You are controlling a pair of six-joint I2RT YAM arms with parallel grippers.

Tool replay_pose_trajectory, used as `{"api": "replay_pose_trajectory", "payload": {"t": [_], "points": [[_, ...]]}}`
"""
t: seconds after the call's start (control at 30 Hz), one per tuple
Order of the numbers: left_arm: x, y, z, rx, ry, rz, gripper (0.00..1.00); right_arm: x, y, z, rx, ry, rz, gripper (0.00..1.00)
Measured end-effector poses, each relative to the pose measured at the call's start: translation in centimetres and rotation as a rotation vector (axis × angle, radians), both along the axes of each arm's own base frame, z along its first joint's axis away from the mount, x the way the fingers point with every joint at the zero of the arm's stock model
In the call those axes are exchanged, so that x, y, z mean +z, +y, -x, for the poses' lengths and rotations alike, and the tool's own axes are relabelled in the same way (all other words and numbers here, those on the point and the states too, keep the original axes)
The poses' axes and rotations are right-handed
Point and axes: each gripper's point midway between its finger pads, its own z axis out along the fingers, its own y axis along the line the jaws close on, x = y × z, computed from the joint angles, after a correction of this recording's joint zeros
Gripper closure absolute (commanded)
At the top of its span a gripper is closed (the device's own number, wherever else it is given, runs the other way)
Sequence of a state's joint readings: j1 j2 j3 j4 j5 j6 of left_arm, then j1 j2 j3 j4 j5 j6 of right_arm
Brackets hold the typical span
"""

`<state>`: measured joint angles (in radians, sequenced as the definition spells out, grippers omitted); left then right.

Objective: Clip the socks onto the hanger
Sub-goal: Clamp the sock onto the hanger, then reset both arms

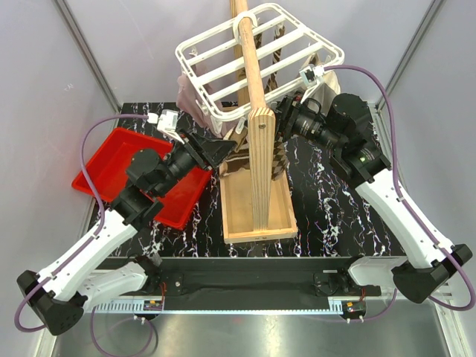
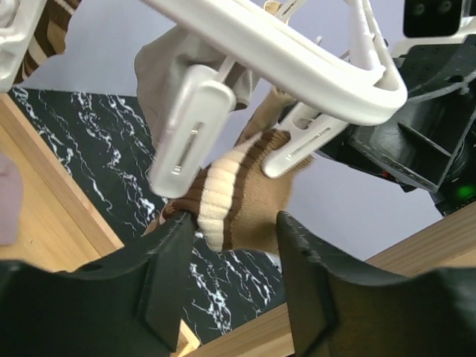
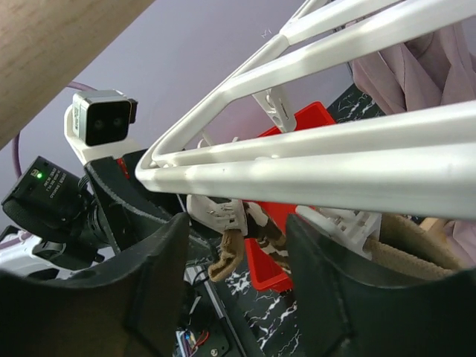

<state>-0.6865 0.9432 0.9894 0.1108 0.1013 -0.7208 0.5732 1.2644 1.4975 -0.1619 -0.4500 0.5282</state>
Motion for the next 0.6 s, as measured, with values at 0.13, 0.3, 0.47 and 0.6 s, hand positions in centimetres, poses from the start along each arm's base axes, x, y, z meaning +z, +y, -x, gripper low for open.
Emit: {"api": "replay_pose_trajectory", "payload": {"t": [0.13,0.3,0.47,0.6], "points": [[-0.1,0.2,0.2,0.002,-0.003,-0.013,0.31,-0.2,-0.2,-0.2,-0.019,0.0,0.01,0.22],[0.1,1.1,1.2,0.004,-0.026,-0.034,0.19,-1.2,-0.7,-0.4,-0.047,0.019,0.049,0.07],[-1.1,1.9,2.6,-0.016,-0.049,-0.07,0.1,-3.1,-2.2,-0.1,-0.098,0.028,0.13,0.0],[-3.6,2.6,3.5,-0.023,-0.024,-0.118,0.09,-4.7,-4.3,0.6,-0.167,0.035,0.213,0.0]]}}
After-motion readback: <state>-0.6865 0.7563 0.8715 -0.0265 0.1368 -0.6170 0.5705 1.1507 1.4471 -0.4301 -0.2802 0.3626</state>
